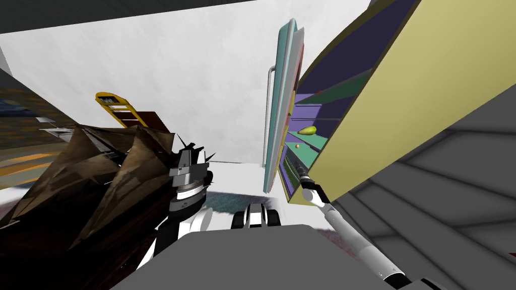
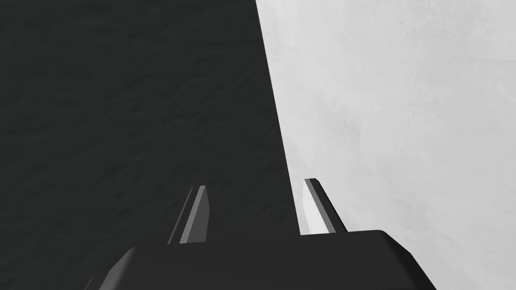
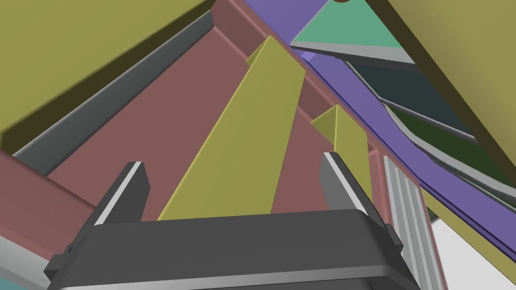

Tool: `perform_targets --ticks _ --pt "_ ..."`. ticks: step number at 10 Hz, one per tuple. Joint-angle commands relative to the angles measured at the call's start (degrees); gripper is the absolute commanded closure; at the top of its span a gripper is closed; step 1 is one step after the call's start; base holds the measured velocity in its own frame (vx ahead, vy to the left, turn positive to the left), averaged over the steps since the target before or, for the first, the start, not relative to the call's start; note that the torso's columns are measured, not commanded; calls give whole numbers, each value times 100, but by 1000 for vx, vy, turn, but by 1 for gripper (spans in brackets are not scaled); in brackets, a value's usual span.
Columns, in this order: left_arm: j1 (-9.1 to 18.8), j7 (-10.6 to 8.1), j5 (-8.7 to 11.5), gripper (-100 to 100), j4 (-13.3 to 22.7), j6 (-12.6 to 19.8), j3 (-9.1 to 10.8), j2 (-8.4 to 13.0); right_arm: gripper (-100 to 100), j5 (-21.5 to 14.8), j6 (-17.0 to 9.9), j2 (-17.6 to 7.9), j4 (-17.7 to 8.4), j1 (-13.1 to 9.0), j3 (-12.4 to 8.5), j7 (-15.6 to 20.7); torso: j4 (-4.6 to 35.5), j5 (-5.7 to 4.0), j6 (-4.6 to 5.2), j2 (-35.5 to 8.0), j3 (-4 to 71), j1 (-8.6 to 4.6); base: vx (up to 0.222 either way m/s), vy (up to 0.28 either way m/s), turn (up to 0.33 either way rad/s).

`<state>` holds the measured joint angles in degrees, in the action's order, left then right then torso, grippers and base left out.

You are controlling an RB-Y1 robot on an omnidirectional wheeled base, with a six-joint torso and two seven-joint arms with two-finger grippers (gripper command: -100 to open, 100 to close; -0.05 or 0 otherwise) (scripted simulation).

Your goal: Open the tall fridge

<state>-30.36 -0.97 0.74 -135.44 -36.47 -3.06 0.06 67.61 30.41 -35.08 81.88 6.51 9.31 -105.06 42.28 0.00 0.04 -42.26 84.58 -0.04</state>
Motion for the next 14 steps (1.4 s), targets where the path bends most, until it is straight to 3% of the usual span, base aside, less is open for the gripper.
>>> perform_targets --ticks 1,2,3,4,5,6,8,9,10,11,12,13,14 --pt "1 0 0 0 0 0 0 0 -100 82 -252 -268 -294 -46 -380 -149 0 1 -6 -1 1 9 -67 65 117" --pt "0 0 0 0 0 0 0 0 -100 131 -446 -500 -481 -112 -619 -306 -1 1 -1 0 0 5 -80 79 249" --pt "1 0 0 0 0 0 -1 0 -100 131 -446 -503 -554 -112 -676 -306 1 2 -8 -4 -1 9 -55 67 115" --pt "0 0 0 0 0 0 0 0 -100 177 -643 -742 -719 -180 -941 -464 -1 0 1 1 0 1 -82 77 242" --pt "1 0 0 0 0 0 0 0 -100 177 -643 -742 -877 -180 -980 -464 1 0 -8 -6 -2 5 -67 65 135" --pt "0 0 0 0 0 0 0 0 -100 220 -844 -982 -1061 -249 -1219 -622 0 -1 0 -2 -2 0 -62 83 223" --pt "0 0 0 0 0 0 0 0 -100 220 -844 -982 -1173 -249 -1292 -622 -1 -1 -1 0 0 -1 -44 45 66" --pt "-1 0 0 0 0 0 1 0 -100 257 -1048 -1222 -1435 -319 -1550 -780 -3 -5 -1 6 3 -10 -58 71 272" --pt "1 0 0 0 0 0 0 0 -100 257 -1048 -1222 -1468 -319 -1610 -780 1 1 -5 1 2 -2 -52 69 143" --pt "-1 0 0 0 0 0 0 0 -100 287 -1254 -1460 -1715 -388 -1808 -936 0 1 2 1 1 -3 -65 82 219" --pt "0 0 0 0 0 0 0 0 -100 287 -1254 -1460 -1762 -388 -1932 -936 5 6 0 -5 -2 0 -56 73 125" --pt "-1 0 0 0 0 0 0 0 -100 309 -1461 -1681 -1923 -457 -2150 -1089 2 2 2 -4 -2 -2 -67 98 294" --pt "0 0 0 0 0 0 0 0 -100 309 -1461 -1696 -1842 -457 -2260 -1089 6 9 0 -11 -5 10 -46 69 127"
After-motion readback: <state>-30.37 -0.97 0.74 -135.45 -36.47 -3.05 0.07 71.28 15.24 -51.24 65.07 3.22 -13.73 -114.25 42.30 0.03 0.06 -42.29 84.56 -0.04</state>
